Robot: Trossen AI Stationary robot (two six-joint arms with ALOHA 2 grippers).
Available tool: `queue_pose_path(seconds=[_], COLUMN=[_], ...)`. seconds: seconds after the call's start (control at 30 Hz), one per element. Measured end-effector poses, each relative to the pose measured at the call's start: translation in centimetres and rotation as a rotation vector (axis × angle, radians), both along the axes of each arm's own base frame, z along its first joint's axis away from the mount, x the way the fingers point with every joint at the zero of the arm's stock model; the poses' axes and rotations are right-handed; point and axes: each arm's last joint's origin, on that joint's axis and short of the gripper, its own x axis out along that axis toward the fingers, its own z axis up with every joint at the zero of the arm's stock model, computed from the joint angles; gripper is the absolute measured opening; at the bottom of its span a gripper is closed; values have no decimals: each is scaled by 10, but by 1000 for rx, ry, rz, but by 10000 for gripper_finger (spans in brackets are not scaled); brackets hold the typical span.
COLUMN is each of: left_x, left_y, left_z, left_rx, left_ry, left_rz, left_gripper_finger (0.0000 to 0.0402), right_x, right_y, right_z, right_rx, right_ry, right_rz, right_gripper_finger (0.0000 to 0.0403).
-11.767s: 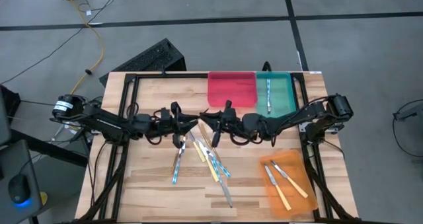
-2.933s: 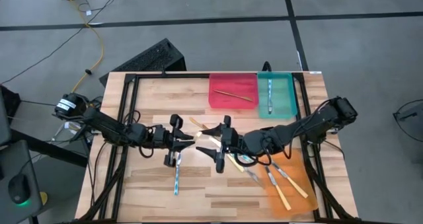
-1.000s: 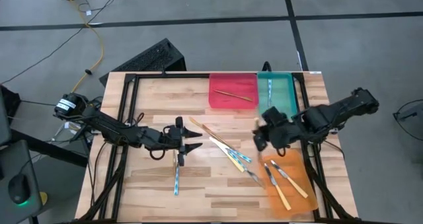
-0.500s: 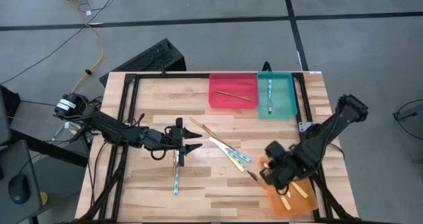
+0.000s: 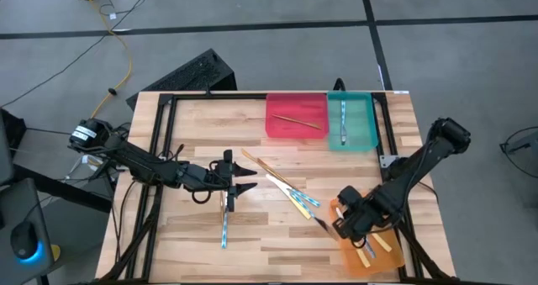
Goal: Sort silverware by color (type)
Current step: Put the yellow knife into the orange bin, then put the blue knife into the blue bin
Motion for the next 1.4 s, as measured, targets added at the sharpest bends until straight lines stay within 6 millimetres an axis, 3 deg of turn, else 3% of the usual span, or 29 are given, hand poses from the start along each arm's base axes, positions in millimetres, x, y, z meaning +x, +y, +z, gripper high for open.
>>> queue_pose_path(seconds=[0.2,0.57,0.83,0.93,1.4], left_x=[0,0,0,0,-1], left_y=[0,0,0,0,3], left_z=[0,0,-3,-4,-13], left_rx=[2,4,14,15,57], left_ry=[2,4,34,37,137], left_rz=[1,1,1,1,-63], left_gripper_finger=[154,155,155,155,155], right_x=[-8,-13,-15,-15,-15], right_y=[-12,-16,-20,-20,-20], right_z=[-19,-44,-45,-45,-45], right_rx=[49,85,50,46,41], right_ry=[-36,-44,-18,-16,-26], right_rz=[-15,-7,-26,-26,-28], right_gripper_finger=[68,69,183,204,180])
